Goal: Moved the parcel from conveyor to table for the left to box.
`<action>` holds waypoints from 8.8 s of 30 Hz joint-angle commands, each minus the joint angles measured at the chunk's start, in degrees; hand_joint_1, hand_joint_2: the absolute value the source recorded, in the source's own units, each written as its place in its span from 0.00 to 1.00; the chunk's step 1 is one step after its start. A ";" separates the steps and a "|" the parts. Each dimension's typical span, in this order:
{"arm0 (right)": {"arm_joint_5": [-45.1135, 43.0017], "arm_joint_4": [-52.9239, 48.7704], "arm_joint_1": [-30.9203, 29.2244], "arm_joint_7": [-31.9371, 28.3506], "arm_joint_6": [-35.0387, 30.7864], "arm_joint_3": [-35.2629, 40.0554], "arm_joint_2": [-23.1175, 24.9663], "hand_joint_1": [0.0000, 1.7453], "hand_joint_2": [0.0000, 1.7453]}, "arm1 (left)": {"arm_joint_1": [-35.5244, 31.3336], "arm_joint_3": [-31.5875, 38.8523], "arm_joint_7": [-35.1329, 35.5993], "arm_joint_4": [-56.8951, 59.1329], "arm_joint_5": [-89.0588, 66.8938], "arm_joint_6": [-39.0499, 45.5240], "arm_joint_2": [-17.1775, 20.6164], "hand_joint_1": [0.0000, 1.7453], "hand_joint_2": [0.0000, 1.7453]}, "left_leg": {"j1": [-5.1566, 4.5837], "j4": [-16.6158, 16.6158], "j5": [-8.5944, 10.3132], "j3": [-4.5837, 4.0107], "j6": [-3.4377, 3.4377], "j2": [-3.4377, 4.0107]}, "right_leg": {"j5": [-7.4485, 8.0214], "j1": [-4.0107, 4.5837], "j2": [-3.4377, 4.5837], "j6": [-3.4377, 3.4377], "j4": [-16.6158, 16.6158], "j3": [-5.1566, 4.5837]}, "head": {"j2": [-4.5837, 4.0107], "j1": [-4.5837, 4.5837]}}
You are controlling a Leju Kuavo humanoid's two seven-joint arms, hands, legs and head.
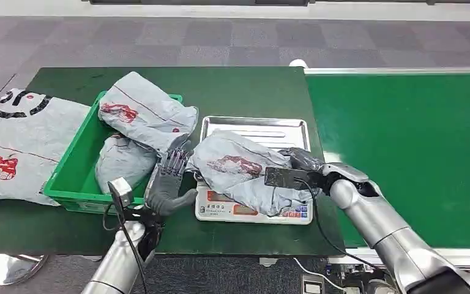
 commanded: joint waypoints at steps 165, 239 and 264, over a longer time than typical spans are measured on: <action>-37.66 -2.58 25.25 -25.20 -50.67 -33.41 11.88 0.00 1.00 | -29.41 -21.93 -2.74 33.16 -14.84 25.53 -5.88 0.00 1.00 | 0.08 -0.04 -0.33 0.36 0.09 0.33 | -0.20 0.11 0.14 -0.11 -0.13 0.34 | 0.00 0.00; -37.77 3.43 22.96 -25.20 -49.35 -35.07 11.92 0.00 1.00 | -32.55 -44.81 26.06 40.03 -9.71 9.28 -9.18 1.00 1.00 | -0.04 -0.18 -0.45 0.76 0.17 0.78 | -0.08 -0.01 0.61 -0.02 -0.25 0.59 | 0.00 0.02; -37.47 4.23 21.70 -25.20 -48.95 -34.65 12.07 0.00 1.00 | -32.45 -42.37 19.51 40.38 -7.86 12.44 -9.18 1.00 1.00 | -0.06 -0.17 -0.47 0.75 0.18 0.82 | -0.12 -0.03 0.65 0.00 -0.23 0.57 | 0.00 0.02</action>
